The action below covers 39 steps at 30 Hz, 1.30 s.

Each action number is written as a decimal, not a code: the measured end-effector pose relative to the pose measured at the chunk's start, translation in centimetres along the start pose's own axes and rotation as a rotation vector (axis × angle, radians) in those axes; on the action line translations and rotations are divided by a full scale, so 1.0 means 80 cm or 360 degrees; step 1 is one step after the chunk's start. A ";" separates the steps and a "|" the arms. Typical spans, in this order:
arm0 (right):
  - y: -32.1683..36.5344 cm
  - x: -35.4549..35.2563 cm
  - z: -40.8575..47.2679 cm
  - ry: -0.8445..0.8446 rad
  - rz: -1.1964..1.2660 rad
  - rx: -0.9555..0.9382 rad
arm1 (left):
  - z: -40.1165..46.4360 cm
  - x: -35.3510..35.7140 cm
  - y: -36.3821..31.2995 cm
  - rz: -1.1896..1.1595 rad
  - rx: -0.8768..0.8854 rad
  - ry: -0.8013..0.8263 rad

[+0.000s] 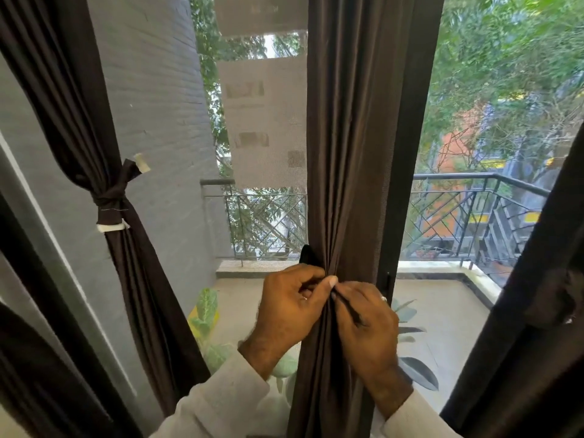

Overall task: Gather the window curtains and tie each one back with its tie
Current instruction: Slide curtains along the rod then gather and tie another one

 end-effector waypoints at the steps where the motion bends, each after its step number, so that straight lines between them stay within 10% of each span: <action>1: 0.000 0.002 0.001 0.0030 0.0013 -0.0014 | 0.001 0.000 0.000 0.0017 -0.0003 -0.0002; 7: -0.012 -0.003 0.014 0.0245 0.0159 -0.0056 | 0.013 -0.007 0.012 0.0029 -0.0157 -0.0009; 13: -0.093 -0.046 0.070 -0.0057 0.0296 0.0781 | 0.016 -0.010 0.026 -0.0178 -0.0202 0.0076; 21: -0.030 -0.067 0.032 -0.0403 0.0075 0.0425 | 0.001 -0.020 0.027 -0.0063 -0.0210 -0.0200; 27: 0.024 -0.021 0.000 -0.0030 -0.0175 -0.0176 | -0.018 -0.026 -0.010 0.0165 0.0050 -0.0429; 39: 0.020 0.009 -0.007 0.0216 -0.0005 -0.0269 | -0.010 -0.019 -0.011 0.0116 0.0058 -0.0187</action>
Point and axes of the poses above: each hand's wrist, its own z-axis towards the middle knuckle, its own x-axis out of the palm, y = z × x, the point moved 9 cm from there along z, towards the middle knuckle, and after that the axes turned 7 degrees about z, right-handed, at the moved point
